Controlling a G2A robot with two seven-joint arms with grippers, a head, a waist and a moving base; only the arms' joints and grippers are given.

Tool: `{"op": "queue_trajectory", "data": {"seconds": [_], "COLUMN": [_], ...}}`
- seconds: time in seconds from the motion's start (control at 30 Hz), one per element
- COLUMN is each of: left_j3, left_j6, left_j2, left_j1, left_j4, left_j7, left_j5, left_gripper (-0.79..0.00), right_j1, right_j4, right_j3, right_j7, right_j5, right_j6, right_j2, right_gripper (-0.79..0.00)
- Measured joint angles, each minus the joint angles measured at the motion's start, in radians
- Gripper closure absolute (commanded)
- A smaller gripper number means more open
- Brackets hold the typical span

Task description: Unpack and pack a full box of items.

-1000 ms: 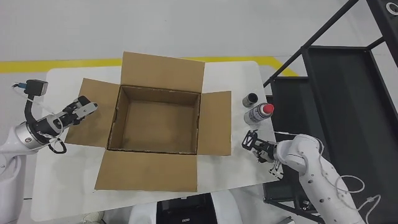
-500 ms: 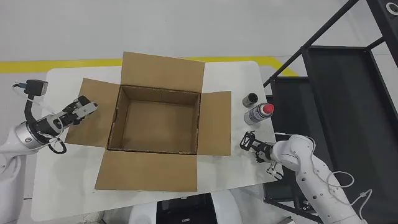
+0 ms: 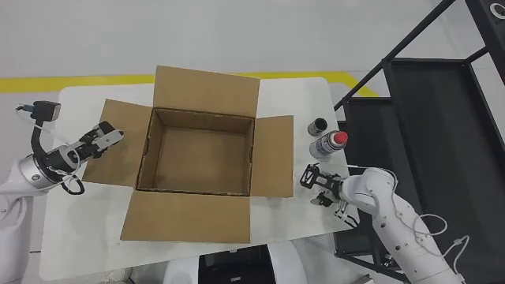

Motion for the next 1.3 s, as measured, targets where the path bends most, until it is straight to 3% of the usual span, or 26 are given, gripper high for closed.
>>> {"op": "queue_trajectory", "data": {"seconds": [0.13,0.23,0.37,0.57,0.73,0.87,1.07,1.3], "left_j3": [0.0,0.0,0.0,0.0,0.0,0.0,0.0,0.0], "left_j6": [0.0,0.0,0.0,0.0,0.0,0.0,0.0,0.0], "left_j2": [0.0,0.0,0.0,0.0,0.0,0.0,0.0,0.0], "left_j1": [0.0,0.0,0.0,0.0,0.0,0.0,0.0,0.0], "left_j4": [0.0,0.0,0.0,0.0,0.0,0.0,0.0,0.0], "left_j7": [0.0,0.0,0.0,0.0,0.0,0.0,0.0,0.0], "left_j5": [0.0,0.0,0.0,0.0,0.0,0.0,0.0,0.0], "left_gripper": [-0.785,-0.785,-0.785,-0.785,-0.785,-0.785,-0.785,-0.785], "right_j1": [-0.083,-0.178,-0.292,-0.437,-0.525,-0.511,-0.37,-0.242], "right_j4": [-0.112,-0.203,-0.238,-0.249,-0.284,-0.276,-0.209,-0.117], "right_j3": [0.114,0.238,0.401,0.595,0.685,0.635,0.441,0.294], "right_j7": [-0.045,-0.11,-0.181,-0.263,-0.362,-0.391,-0.253,-0.123], "right_j5": [0.105,0.227,0.317,0.412,0.427,0.4,0.301,0.189], "right_j6": [-0.061,-0.173,-0.264,-0.316,-0.315,-0.311,-0.219,-0.12], "right_j2": [0.017,0.032,0.046,0.055,0.061,0.064,0.073,0.077], "right_gripper": [-0.785,-0.785,-0.785,-0.785,-0.785,-0.785,-0.785,-0.785]}}
